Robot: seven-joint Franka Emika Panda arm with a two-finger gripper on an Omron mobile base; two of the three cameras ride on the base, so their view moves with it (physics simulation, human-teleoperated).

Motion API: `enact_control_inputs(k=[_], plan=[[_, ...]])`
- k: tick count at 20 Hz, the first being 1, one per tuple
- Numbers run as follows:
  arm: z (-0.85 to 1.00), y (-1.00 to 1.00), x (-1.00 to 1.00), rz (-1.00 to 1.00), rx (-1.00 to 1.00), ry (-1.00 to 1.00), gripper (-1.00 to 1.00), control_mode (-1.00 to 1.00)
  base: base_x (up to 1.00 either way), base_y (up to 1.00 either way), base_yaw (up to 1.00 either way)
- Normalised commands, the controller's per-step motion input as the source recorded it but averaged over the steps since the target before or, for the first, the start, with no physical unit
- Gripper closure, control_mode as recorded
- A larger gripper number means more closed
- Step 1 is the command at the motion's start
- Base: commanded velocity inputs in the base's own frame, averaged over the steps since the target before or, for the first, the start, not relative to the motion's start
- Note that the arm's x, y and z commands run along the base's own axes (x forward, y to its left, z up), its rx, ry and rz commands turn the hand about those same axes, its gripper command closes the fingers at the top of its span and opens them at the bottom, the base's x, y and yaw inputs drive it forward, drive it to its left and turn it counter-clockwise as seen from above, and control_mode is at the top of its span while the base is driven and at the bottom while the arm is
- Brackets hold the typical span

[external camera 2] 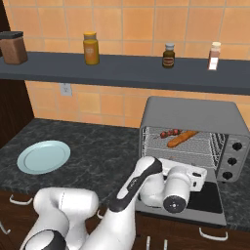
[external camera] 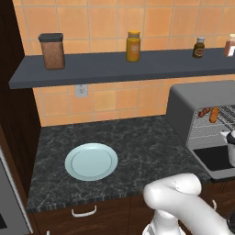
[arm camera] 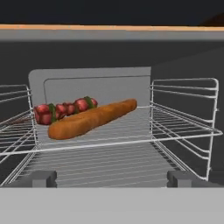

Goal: Pick up the kebab skewer and baguette bread, and place them inside the toaster oven. Close the toaster oven door and start by setting the timer.

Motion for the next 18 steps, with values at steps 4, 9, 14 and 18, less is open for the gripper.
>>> enact_control_inputs(k=[4, 9, 14, 18], plan=[[0.01, -0.44, -1.00, 0.00, 0.00, 0.00, -1.00, -1.00, 0.00, 0.00, 0.00], [0.00, -0.25, -0.93, 0.00, 0.00, 0.00, -1.00, -1.00, 0.00, 0.00, 0.00], [-0.04, 0.00, -0.75, -0.02, -0.01, 0.01, -1.00, -1.00, 0.00, 0.00, 0.00], [-0.31, -0.14, -0.69, 0.00, -0.01, 0.00, -1.00, -1.00, 0.00, 0.00, 0.00]])
